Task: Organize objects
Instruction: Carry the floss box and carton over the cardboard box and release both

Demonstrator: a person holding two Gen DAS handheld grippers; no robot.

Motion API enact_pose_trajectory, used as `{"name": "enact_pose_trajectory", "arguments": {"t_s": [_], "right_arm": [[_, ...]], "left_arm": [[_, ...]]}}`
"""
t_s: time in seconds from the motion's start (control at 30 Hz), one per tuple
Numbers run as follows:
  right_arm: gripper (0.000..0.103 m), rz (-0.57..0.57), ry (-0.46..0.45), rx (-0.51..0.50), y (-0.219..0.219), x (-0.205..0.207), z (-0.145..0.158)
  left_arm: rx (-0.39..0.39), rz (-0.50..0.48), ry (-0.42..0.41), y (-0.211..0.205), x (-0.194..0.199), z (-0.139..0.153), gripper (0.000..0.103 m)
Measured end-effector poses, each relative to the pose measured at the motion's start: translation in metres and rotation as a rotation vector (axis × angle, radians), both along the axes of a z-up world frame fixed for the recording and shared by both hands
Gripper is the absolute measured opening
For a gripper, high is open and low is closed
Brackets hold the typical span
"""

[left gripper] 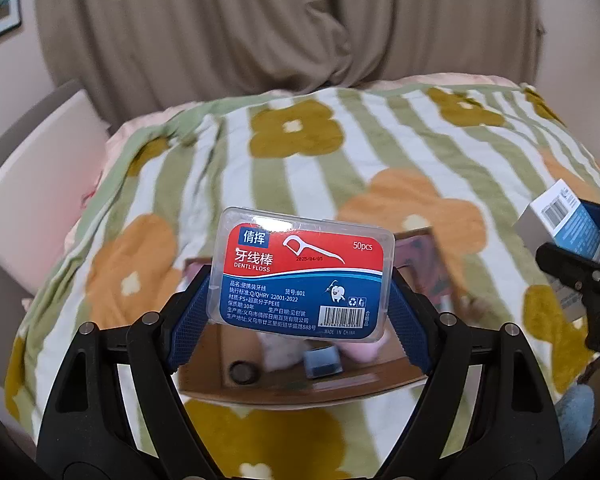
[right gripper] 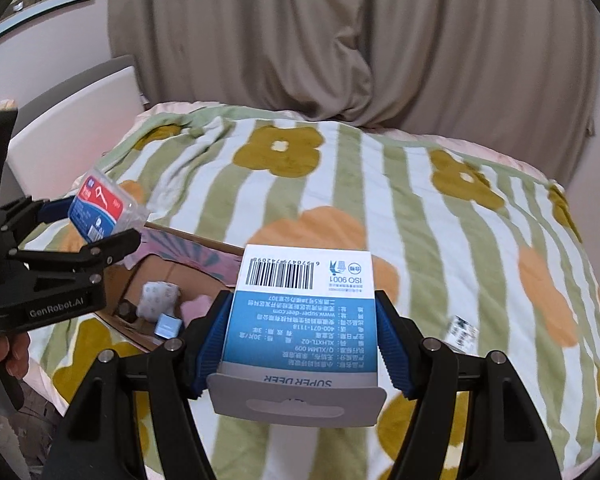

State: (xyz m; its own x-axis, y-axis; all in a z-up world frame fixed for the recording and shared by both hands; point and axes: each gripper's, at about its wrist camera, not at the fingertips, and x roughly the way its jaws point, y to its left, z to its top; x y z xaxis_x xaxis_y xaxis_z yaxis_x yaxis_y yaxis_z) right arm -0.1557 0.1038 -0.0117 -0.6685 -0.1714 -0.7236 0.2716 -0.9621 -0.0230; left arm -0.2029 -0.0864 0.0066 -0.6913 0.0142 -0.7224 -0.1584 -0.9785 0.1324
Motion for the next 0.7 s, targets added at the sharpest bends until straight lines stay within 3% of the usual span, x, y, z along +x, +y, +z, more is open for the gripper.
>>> {"name": "enact_pose_trajectory", "arguments": {"t_s": [0.33, 0.7], "right_arm": [[0.064, 0.076, -0.071, -0.001, -0.063, -0.034, -0.034], [0.064, 0.105, -0.202, -0.032, -0.101, -0.068, -0.097]], "left_arm": [[0.028, 0.093, -0.075, -0.079, -0.023, -0.051, 0.080], [0.074, 0.129, -0.168, -0.115, -0.042, -0.120, 0.080]]}}
